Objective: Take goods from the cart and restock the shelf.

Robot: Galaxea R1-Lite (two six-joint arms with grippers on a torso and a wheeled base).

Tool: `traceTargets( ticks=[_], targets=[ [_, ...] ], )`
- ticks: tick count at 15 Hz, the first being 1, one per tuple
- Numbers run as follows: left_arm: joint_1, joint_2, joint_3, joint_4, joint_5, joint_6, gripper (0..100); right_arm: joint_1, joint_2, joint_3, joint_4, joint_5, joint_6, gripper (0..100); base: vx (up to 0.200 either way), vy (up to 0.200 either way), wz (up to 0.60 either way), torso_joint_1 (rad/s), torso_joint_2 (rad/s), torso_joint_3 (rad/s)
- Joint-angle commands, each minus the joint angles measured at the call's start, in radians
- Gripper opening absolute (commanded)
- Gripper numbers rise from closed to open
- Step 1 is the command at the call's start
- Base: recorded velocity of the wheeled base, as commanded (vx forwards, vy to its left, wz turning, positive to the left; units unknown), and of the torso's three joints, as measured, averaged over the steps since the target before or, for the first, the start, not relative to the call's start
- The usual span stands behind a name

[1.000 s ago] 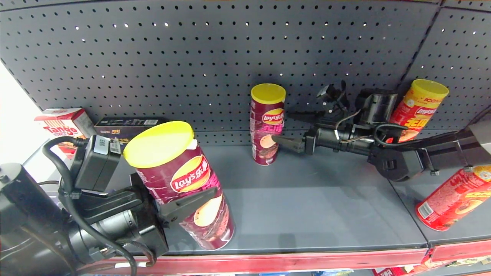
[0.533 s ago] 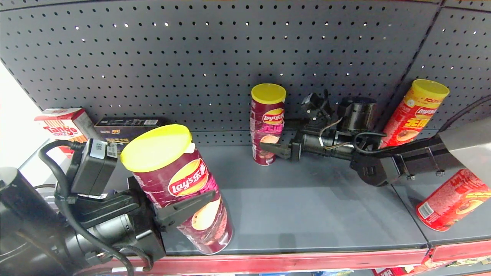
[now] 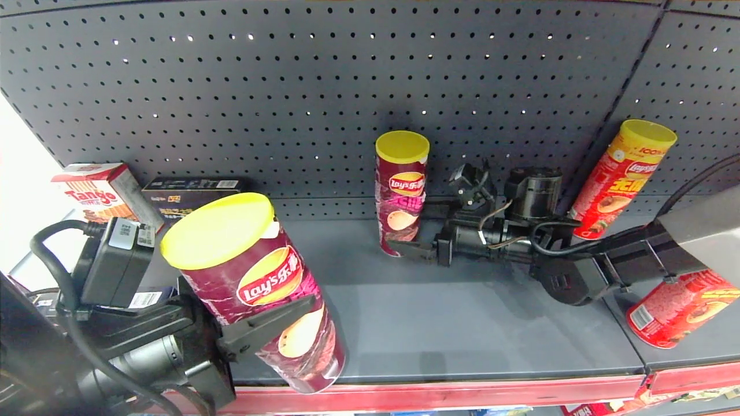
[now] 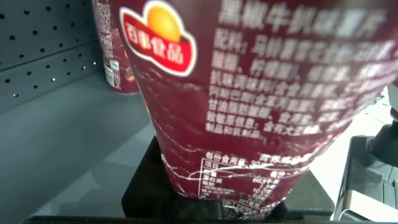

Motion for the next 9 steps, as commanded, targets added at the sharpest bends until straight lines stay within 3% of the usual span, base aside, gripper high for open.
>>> traceTargets(
  ticks=[1,5,9],
  targets=[
    [0.000,-0.003,0.003,0.000,0.000,-0.002,0,0.006,-0.049,0.047,-0.004,0.001,-0.001,100,0.000,0.000,0.00,0.000,0.00,0.000],
    [0.000,-0.009,0.004,0.000,0.000,-0.002,0,0.009,-0.062,0.064,-0.004,-0.010,-0.001,100,0.000,0.000,0.00,0.000,0.00,0.000],
    [0.000,-0.009,0.006,0.001,0.000,-0.002,0,0.003,0.006,-0.004,-0.033,-0.022,0.011,100,0.000,0.000,0.00,0.000,0.00,0.000]
  ],
)
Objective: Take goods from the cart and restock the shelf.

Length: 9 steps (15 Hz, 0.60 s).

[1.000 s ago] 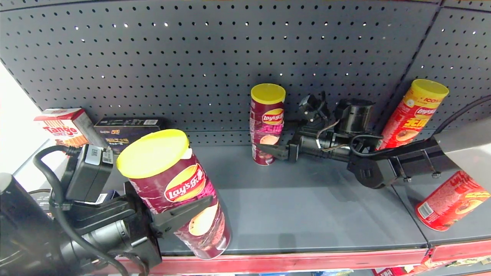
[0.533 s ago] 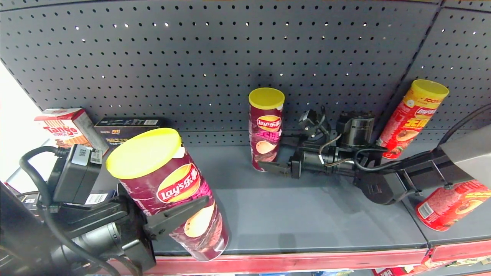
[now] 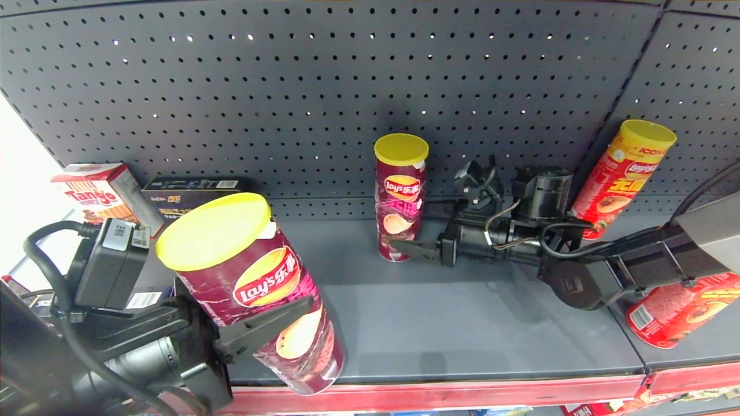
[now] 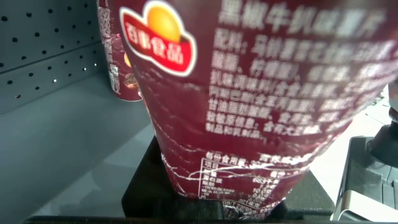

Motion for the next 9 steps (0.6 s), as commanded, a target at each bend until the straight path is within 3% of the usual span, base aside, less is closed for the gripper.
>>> traceTargets(
  ticks=[1,9],
  targets=[
    [0.000,0.000,0.001,0.001,0.000,0.000,0,0.001,0.055,-0.064,-0.014,0.004,0.015,100,0.000,0.000,0.00,0.000,0.00,0.000],
    [0.001,0.000,0.025,0.001,0.003,0.000,0,0.009,0.170,-0.200,-0.035,0.010,0.037,100,0.000,0.000,0.00,0.000,0.00,0.000]
  ],
)
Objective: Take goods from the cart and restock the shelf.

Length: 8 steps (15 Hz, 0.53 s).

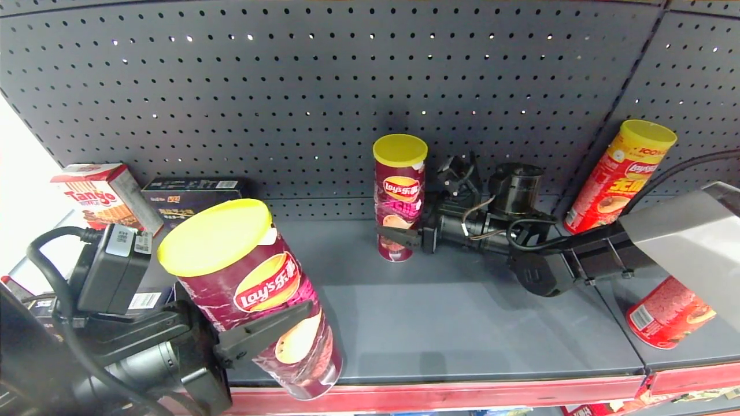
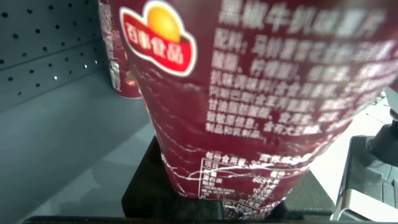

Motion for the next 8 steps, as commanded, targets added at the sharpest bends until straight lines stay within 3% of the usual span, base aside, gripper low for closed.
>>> traceTargets(
  ticks=[1,8],
  targets=[
    [0.000,-0.002,0.020,-0.002,0.000,-0.002,0,0.006,0.037,-0.019,-0.007,0.003,-0.001,0,0.000,0.000,0.00,0.000,0.00,0.000],
    [0.002,-0.022,0.028,-0.002,0.002,-0.003,0,0.013,0.007,0.001,-0.021,-0.013,0.006,0,0.000,0.000,0.00,0.000,0.00,0.000]
  ],
)
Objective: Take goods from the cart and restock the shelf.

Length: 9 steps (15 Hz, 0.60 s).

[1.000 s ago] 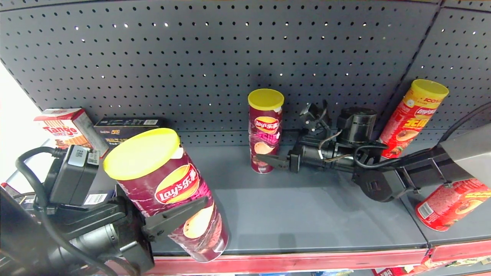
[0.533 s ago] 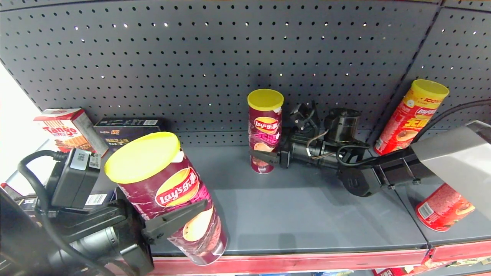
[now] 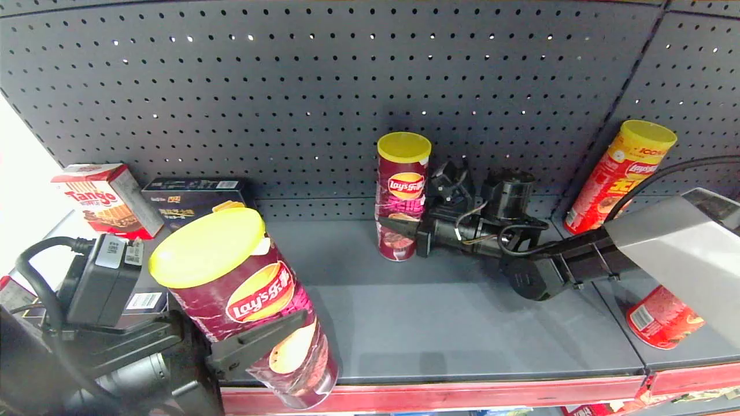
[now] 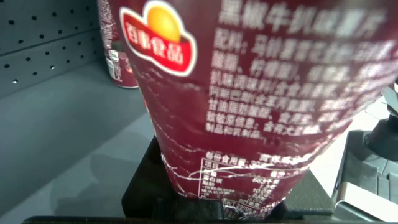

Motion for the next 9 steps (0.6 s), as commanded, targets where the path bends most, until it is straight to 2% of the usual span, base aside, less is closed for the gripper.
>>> traceTargets(
  ticks=[1,6,9],
  targets=[
    [0.000,-0.001,0.000,0.000,0.000,0.000,0,0.001,-0.036,0.022,0.002,-0.002,0.000,0,0.000,0.000,0.00,0.000,0.00,0.000],
    [0.012,-0.015,0.001,0.000,0.000,0.000,0,0.042,-0.240,0.201,0.000,-0.045,0.000,0,0.000,0.000,0.00,0.000,0.00,0.000],
    [0.012,-0.025,0.000,0.000,-0.002,0.000,0,0.110,-0.449,0.465,-0.037,-0.051,-0.006,0,0.000,0.000,0.00,0.000,0.00,0.000]
  ],
)
